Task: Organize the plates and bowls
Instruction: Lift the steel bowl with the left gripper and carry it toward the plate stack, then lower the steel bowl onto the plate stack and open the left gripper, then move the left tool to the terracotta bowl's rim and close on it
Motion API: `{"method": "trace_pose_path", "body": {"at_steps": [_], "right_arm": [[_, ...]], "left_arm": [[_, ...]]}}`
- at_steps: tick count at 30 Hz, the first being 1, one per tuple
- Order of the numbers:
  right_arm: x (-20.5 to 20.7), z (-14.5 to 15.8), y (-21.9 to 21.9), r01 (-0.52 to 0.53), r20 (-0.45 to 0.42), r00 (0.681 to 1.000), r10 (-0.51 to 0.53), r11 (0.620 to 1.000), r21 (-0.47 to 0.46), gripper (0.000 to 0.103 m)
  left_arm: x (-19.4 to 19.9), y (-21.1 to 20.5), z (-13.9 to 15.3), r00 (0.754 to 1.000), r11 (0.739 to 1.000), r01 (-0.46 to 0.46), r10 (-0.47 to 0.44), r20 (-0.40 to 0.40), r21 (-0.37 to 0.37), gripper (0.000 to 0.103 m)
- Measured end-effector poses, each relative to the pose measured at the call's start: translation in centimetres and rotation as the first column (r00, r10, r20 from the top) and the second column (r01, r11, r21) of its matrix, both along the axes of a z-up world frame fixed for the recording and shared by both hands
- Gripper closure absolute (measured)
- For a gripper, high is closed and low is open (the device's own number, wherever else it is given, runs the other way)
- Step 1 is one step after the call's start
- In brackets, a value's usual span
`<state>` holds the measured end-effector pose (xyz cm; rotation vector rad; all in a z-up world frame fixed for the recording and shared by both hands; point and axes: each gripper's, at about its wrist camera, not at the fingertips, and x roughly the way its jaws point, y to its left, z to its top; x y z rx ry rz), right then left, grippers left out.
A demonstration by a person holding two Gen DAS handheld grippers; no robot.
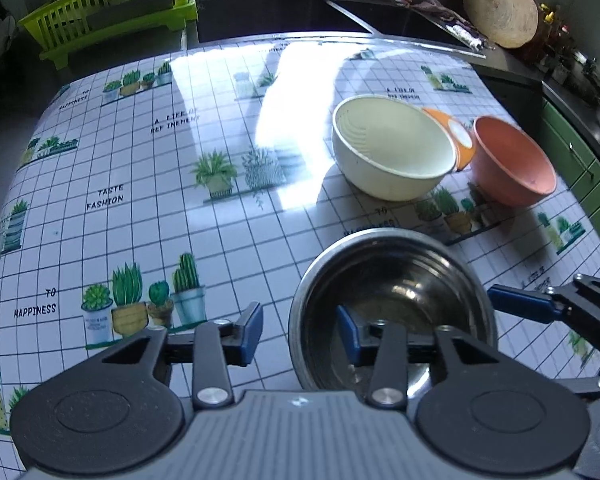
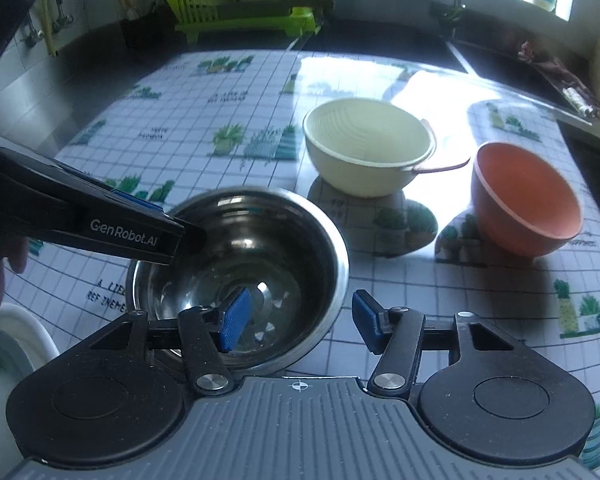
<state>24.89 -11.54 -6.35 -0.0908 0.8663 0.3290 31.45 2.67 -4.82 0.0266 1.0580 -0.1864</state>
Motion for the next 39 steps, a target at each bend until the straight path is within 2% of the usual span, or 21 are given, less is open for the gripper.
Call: {"method": "trace_pose_path", "body": {"at_steps": [12, 20, 27, 33, 39], "right_arm": [[2.9, 2.6, -3.8, 0.112, 0.041, 0.993, -0.113, 0.994, 0.018, 0.046], [6.7, 2.3, -5.4, 0.161, -0.008, 0.987, -0.162, 0.979, 0.128, 0.046], [9.3, 0.9, -5.7, 0.176, -0.071, 0.984, -0.166, 0.969, 0.173, 0.046], [9.2, 2.0, -6.8, 0.11, -0.013, 0.994, -0.109, 0.984, 0.141, 0.046], [9.5, 3.7, -10.0, 0.105, 0.064, 0.992, -0.111, 0.991, 0.083, 0.046]], "left_arm": [[2.0, -1.2, 2.9, 0.999, 1.0, -0.014, 0.015, 0.05, -0.021, 0.042], [4.6, -2.0, 3.4, 0.996, 0.996, -0.071, 0.074, 0.055, -0.053, 0.042], [7.3, -2.0, 2.7, 0.99, 0.989, -0.131, 0.134, 0.041, -0.071, 0.042], [8.6, -2.5, 2.5, 0.988, 0.985, -0.148, 0.152, 0.04, -0.084, 0.042], [8.6, -5.3, 3.1, 0.994, 0.991, -0.086, 0.093, 0.065, -0.104, 0.043]]}}
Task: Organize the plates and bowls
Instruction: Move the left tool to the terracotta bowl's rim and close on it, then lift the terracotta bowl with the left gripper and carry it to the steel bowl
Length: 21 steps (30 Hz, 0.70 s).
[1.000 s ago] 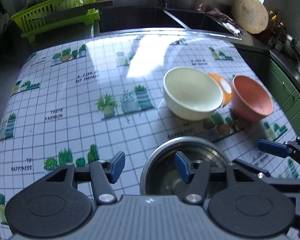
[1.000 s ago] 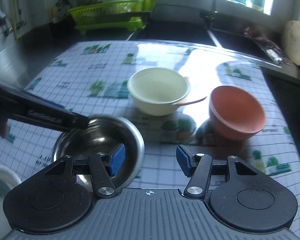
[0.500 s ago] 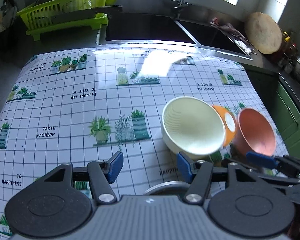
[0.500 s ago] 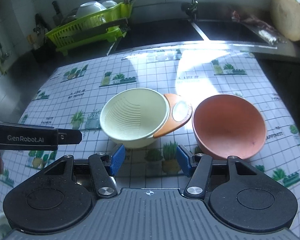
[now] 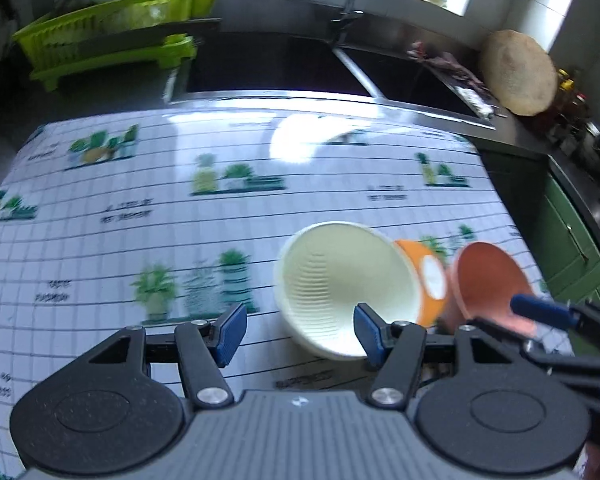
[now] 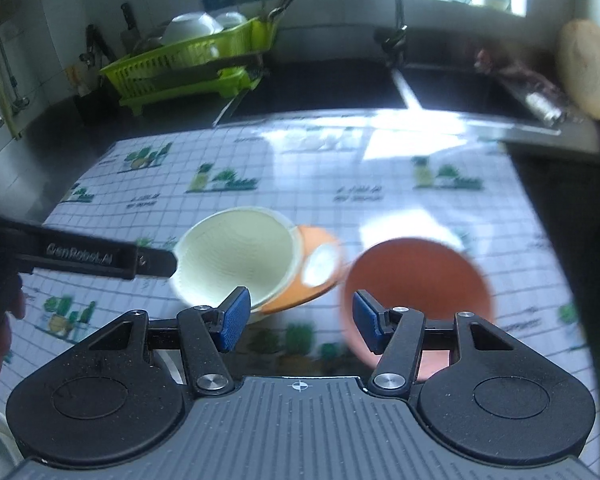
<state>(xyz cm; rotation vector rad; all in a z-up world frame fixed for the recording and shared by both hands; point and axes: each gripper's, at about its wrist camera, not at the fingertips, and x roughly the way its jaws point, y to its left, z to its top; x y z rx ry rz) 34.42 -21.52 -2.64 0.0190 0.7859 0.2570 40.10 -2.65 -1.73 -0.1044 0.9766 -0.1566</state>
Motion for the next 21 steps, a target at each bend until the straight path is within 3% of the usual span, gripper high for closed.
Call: {"method": "trace_pose_path", "body": {"at_steps": [5, 12, 21], "right_arm": [[1.0, -0.2, -3.0, 0.05, 0.025, 0.999, -0.048, 0.996, -0.079, 0.046], [2.3, -1.9, -7.0, 0.105, -0.013, 0.994, -0.107, 0.99, -0.093, 0.047], [3.8, -4.6, -8.4, 0.07, -0.074, 0.994, -0.076, 0.993, -0.092, 0.049]], "left_arm": [[0.2, -3.0, -0.1, 0.999, 0.996, 0.046, -0.047, -0.021, -0.081, 0.044], [-0.1, -7.7, -0.8, 0.992, 0.987, 0.119, -0.124, -0.038, -0.109, 0.048], [0.6, -10.4, -2.4, 0.991, 0.983, 0.102, -0.114, -0.074, -0.151, 0.05]]}}
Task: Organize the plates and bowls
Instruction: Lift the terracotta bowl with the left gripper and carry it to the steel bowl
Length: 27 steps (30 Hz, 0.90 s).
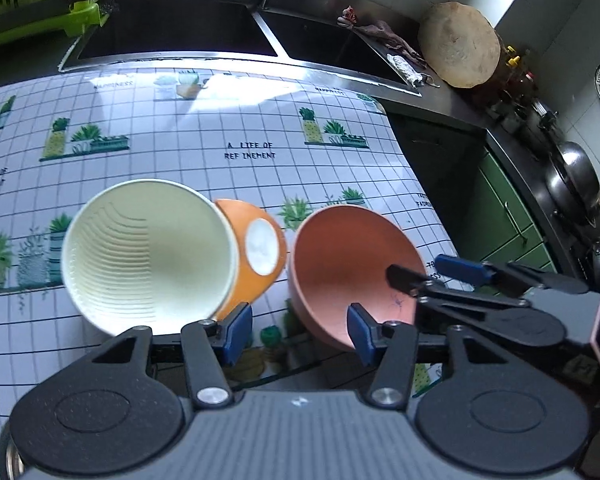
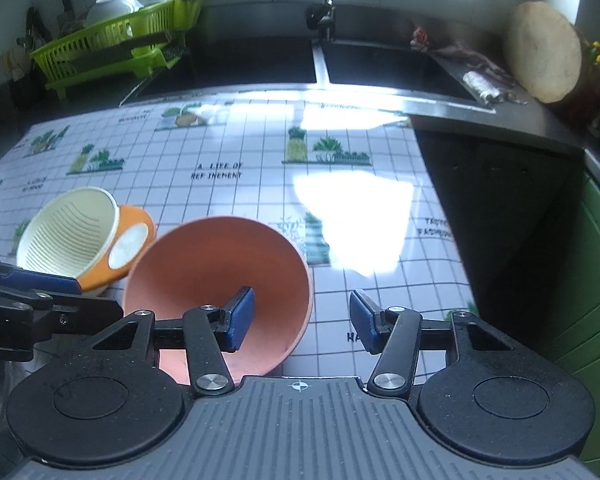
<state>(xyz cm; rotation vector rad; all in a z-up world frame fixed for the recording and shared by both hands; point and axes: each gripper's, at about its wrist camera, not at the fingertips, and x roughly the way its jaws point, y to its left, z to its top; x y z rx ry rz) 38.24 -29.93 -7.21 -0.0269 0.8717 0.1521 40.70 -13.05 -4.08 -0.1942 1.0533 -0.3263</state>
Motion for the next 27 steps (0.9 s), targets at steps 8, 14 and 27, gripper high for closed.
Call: {"method": "trace_pose_path", "body": {"at_steps": [8, 14, 27], "right_arm": [[1.2, -1.6, 0.0, -0.036, -0.033, 0.999, 0.037, 0.999, 0.008, 0.054], [1.9, -2.1, -0.1, -0.058, -0.043, 0.997, 0.058, 0.998, 0.009, 0.058], [2.1, -2.8, 0.4, -0.09, -0.06, 0.994, 0.09, 0.996, 0.007, 0.072]], "left_arm": [[0.9, -0.8, -1.5, 0.999, 1.0, -0.026, 0.025, -0.04, -0.012, 0.057], [1.6, -1.4, -2.3, 0.998, 0.999, -0.03, 0.028, -0.057, -0.034, 0.073], [2.1, -2.3, -3.2, 0.998, 1.0, -0.024, 0.025, -0.056, 0.013, 0.089]]}}
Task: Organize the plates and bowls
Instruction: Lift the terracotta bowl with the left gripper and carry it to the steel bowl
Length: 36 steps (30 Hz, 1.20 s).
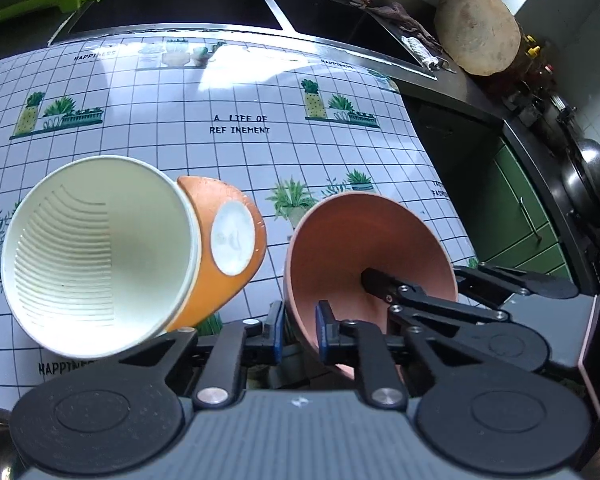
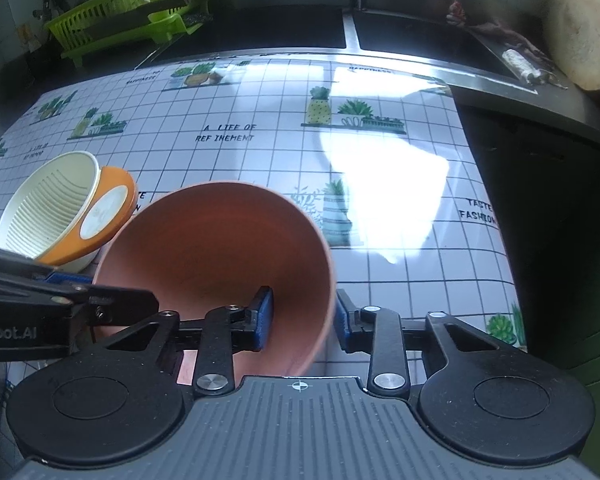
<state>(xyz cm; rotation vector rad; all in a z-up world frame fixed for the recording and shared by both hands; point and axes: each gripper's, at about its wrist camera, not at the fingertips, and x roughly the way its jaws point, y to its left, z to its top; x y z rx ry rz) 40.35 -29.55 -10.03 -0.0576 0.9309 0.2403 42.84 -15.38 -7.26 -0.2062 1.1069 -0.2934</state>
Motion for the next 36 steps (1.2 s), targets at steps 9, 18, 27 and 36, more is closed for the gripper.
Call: {"method": "trace_pose_path", "body": {"at_steps": [9, 18, 27, 36], "right_arm": [[-1.0, 0.9, 0.4, 0.015, 0.007, 1.0, -0.015, 1.0, -0.01, 0.073], [-3.8, 3.7, 1.9, 0.006, 0.043, 0.999, -0.007, 1.0, 0.01, 0.072], [-7.3, 6.5, 5.8, -0.041, 0.079, 0.996, 0.039, 0.999, 0.024, 0.072], [-10.0, 7.5, 11.8, -0.121, 0.094, 0.989, 0.116, 0.992, 0.043, 0.072]], "left_arm": [[-0.8, 0.0, 0.3, 1.0, 1.0, 0.013, -0.013, 0.002, 0.018, 0.091], [-3.8, 1.5, 3.6, 0.999, 0.999, 0.021, -0.023, 0.045, 0.042, 0.091], [-8.0, 5.6, 7.1, 0.995, 0.998, -0.005, -0.002, 0.096, 0.069, 0.091], [-11.6, 12.2, 8.6, 0.992, 0.994, -0.071, 0.061, 0.112, 0.084, 0.091]]}}
